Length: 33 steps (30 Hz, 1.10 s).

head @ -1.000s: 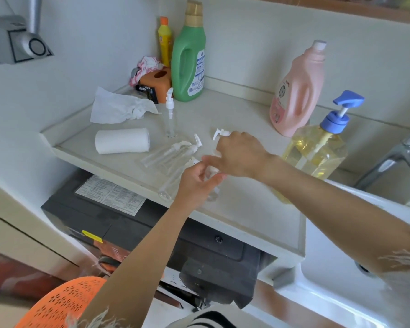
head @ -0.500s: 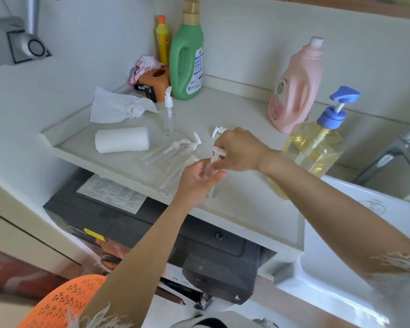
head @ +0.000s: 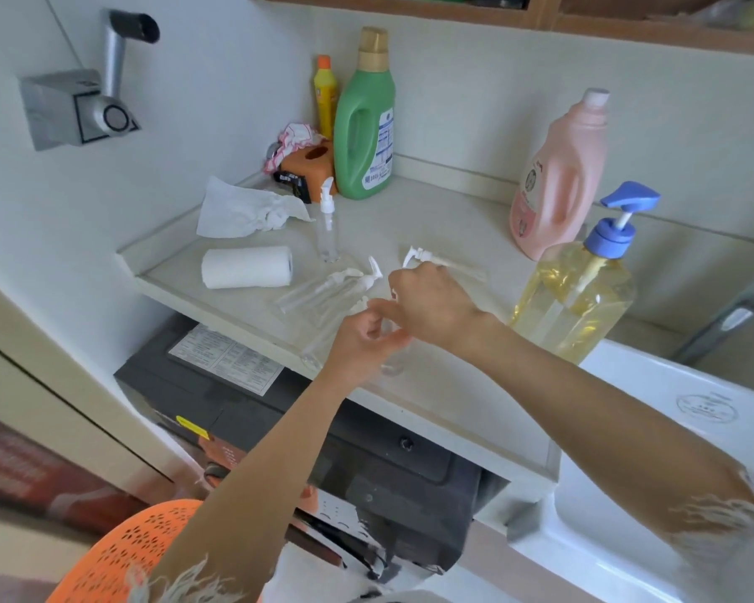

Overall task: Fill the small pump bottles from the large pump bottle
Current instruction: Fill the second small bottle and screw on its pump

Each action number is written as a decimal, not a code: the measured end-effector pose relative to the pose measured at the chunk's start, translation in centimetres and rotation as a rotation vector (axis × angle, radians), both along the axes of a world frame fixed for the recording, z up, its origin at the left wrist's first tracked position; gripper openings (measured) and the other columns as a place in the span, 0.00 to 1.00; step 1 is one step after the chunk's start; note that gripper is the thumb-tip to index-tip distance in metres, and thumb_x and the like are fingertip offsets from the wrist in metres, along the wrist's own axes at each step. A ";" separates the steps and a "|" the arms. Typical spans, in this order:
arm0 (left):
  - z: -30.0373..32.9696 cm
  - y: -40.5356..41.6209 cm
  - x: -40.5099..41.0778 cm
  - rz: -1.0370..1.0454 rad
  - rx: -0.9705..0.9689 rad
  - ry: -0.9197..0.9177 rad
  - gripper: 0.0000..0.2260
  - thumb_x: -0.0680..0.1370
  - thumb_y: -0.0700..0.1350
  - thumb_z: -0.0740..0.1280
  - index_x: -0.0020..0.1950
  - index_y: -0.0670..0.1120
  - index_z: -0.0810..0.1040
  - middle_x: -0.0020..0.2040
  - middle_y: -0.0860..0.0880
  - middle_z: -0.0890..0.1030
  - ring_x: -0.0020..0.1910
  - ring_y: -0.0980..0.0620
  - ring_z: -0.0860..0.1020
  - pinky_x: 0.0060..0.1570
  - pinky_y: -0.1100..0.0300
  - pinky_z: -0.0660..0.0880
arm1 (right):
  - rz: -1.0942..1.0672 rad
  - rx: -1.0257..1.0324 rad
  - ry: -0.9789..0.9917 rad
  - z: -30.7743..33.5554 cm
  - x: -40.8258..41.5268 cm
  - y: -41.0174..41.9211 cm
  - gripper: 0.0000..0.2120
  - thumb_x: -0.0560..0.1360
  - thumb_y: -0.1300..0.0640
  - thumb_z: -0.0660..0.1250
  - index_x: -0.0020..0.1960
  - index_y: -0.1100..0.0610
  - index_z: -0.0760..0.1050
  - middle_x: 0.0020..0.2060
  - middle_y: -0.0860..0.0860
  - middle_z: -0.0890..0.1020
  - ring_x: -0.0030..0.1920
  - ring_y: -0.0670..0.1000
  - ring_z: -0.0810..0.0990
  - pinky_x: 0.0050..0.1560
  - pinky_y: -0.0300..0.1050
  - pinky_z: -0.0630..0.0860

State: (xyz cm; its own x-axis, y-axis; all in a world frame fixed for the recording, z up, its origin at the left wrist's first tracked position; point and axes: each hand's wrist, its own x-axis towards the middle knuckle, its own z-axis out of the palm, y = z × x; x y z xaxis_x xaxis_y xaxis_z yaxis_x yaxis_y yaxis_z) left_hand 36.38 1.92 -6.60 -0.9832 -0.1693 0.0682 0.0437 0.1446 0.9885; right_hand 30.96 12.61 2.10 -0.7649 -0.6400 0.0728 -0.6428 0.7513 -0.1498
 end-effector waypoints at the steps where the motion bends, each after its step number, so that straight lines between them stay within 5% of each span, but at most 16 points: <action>1: 0.0 0.0 0.1 0.001 0.010 0.009 0.06 0.72 0.47 0.75 0.44 0.58 0.81 0.39 0.44 0.76 0.38 0.49 0.70 0.42 0.58 0.68 | 0.034 -0.019 -0.042 0.5 -0.2 0.4 0.19 0.77 0.43 0.64 0.56 0.59 0.77 0.46 0.56 0.79 0.51 0.57 0.74 0.46 0.45 0.66; 5: -0.4 0.0 -0.1 -0.007 0.022 0.006 0.08 0.72 0.47 0.74 0.50 0.55 0.82 0.40 0.42 0.79 0.39 0.53 0.75 0.44 0.63 0.72 | 0.160 -0.039 -0.066 1.4 -0.8 1.7 0.11 0.74 0.52 0.68 0.51 0.59 0.80 0.39 0.53 0.78 0.46 0.56 0.76 0.42 0.44 0.66; 9: -0.6 0.1 -0.4 0.032 0.014 0.009 0.14 0.73 0.45 0.74 0.57 0.46 0.81 0.40 0.58 0.81 0.37 0.63 0.76 0.45 0.69 0.70 | 0.064 -0.122 -0.068 0.3 -0.3 1.1 0.13 0.75 0.52 0.67 0.43 0.64 0.76 0.31 0.49 0.68 0.44 0.56 0.69 0.41 0.43 0.60; 12: -0.5 0.4 -0.2 0.035 0.009 0.018 0.15 0.73 0.46 0.74 0.58 0.47 0.81 0.43 0.58 0.83 0.39 0.64 0.77 0.50 0.67 0.72 | 0.024 -0.129 -0.102 0.0 -0.3 1.2 0.14 0.75 0.52 0.68 0.39 0.63 0.73 0.34 0.51 0.69 0.47 0.58 0.71 0.44 0.43 0.62; 17: -0.3 0.9 -0.3 0.094 -0.020 0.044 0.11 0.72 0.44 0.74 0.54 0.48 0.82 0.36 0.62 0.80 0.33 0.66 0.74 0.41 0.73 0.68 | -0.087 -0.098 -0.126 -0.3 -0.2 0.5 0.18 0.76 0.52 0.66 0.34 0.56 0.62 0.47 0.59 0.76 0.53 0.60 0.73 0.45 0.47 0.70; 22: -0.5 1.3 0.1 0.105 -0.062 0.032 0.13 0.73 0.45 0.74 0.57 0.48 0.81 0.41 0.60 0.82 0.40 0.66 0.76 0.49 0.65 0.70 | -0.077 -0.020 -0.065 0.0 0.4 0.7 0.07 0.78 0.56 0.63 0.48 0.60 0.71 0.49 0.60 0.76 0.53 0.60 0.74 0.45 0.45 0.68; 27: -0.9 0.8 0.8 0.092 -0.131 0.051 0.12 0.72 0.46 0.74 0.54 0.48 0.80 0.44 0.48 0.83 0.46 0.58 0.78 0.51 0.69 0.73 | -0.004 -0.094 -0.060 -0.2 0.8 0.9 0.15 0.79 0.53 0.61 0.36 0.59 0.67 0.39 0.58 0.75 0.46 0.60 0.75 0.42 0.46 0.66; 30: -0.1 0.6 0.6 0.034 -0.168 0.051 0.08 0.72 0.43 0.74 0.46 0.53 0.78 0.34 0.61 0.79 0.38 0.64 0.77 0.42 0.72 0.71 | -0.015 -0.192 -0.134 0.1 -0.1 1.7 0.16 0.78 0.52 0.63 0.37 0.63 0.73 0.37 0.58 0.77 0.42 0.58 0.76 0.37 0.45 0.65; 33: 1.4 0.0 -1.1 -0.048 -0.175 0.082 0.11 0.72 0.42 0.74 0.40 0.59 0.78 0.33 0.62 0.78 0.38 0.62 0.78 0.43 0.68 0.71 | -0.071 -0.239 -0.125 1.6 -1.2 1.8 0.19 0.77 0.52 0.64 0.32 0.61 0.67 0.30 0.56 0.72 0.36 0.57 0.71 0.33 0.47 0.62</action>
State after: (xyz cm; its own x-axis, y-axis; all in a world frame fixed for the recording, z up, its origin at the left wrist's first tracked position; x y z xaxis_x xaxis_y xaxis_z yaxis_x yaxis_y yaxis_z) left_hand 35.30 1.88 -5.17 -0.9799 -0.1008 0.1722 0.1336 0.3095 0.9415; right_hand 29.73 14.37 3.66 -0.8200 -0.5601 0.1177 -0.5549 0.7279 -0.4027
